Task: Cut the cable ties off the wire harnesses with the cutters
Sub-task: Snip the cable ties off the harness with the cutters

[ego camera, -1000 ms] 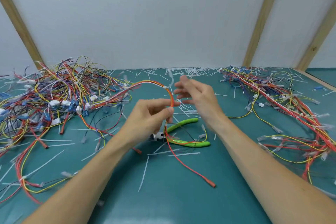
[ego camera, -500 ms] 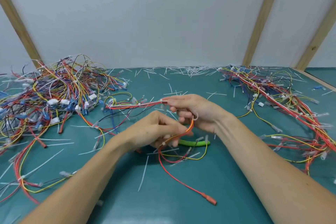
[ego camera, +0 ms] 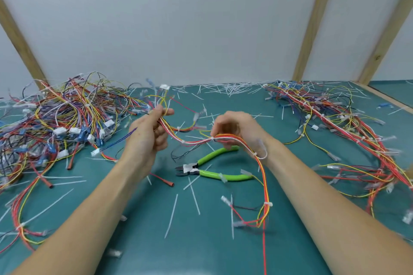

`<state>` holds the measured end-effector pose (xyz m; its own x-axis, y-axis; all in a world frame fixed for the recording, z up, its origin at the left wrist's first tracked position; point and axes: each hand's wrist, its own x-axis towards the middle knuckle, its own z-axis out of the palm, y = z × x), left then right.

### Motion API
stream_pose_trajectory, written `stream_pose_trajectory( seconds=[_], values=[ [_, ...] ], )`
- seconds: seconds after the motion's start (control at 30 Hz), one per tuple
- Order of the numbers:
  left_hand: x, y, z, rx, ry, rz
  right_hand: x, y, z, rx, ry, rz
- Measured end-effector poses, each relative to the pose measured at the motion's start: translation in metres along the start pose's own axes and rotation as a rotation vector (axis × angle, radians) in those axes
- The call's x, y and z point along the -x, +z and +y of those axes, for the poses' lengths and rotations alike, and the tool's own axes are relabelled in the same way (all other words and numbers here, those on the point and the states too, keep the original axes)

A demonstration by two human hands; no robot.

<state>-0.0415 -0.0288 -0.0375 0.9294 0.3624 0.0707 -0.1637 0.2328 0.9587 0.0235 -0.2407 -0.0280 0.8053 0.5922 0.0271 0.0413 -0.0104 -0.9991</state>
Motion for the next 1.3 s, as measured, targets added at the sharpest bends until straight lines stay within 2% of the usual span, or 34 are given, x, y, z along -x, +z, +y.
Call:
stream_pose_trajectory(
  seconds=[0.07,0.13,0.27,0.33,0.43,0.53,0.6,0.77,0.87,1.03,1.1,1.2,1.3],
  values=[
    [0.002,0.002,-0.004,-0.107,0.040,-0.054,-0.002,0.005,0.002,0.176,-0.083,0.109],
    [0.006,0.003,-0.007,-0.260,0.097,-0.175,-0.003,0.011,0.003,0.210,-0.146,0.140],
    [0.015,0.007,-0.018,-0.787,0.465,-0.321,-0.002,0.026,0.006,0.296,-0.192,0.040],
    [0.016,0.010,-0.020,-0.780,0.526,-0.258,-0.003,0.028,0.010,0.381,-0.158,0.007],
    [0.013,0.011,-0.014,-0.523,0.381,-0.124,-0.003,0.025,0.015,0.475,-0.154,0.009],
    [0.014,0.012,-0.010,-0.431,0.314,-0.179,-0.004,0.026,0.016,0.449,-0.246,0.013],
    [0.016,0.014,-0.009,-0.369,0.288,-0.220,-0.007,0.026,0.016,0.408,-0.305,0.116],
    [0.023,0.026,-0.012,-0.505,0.233,-0.179,-0.012,0.020,0.012,0.204,-0.332,0.351],
    [0.031,0.037,-0.016,-0.604,0.212,-0.291,-0.016,0.017,0.004,0.132,-0.390,0.482],
    [0.045,0.059,-0.017,-0.860,0.009,-0.709,-0.025,-0.006,-0.017,0.047,-0.470,0.751],
    [0.054,0.070,-0.021,-0.887,-0.018,-0.808,-0.029,-0.012,-0.026,-0.024,-0.463,0.809],
    [0.062,0.088,-0.023,-0.775,-0.018,-0.801,-0.035,-0.024,-0.043,-0.005,-0.473,0.885],
    [0.062,0.103,-0.013,-0.595,-0.105,-0.778,-0.041,-0.049,-0.062,0.119,-0.449,0.958]
  ],
)
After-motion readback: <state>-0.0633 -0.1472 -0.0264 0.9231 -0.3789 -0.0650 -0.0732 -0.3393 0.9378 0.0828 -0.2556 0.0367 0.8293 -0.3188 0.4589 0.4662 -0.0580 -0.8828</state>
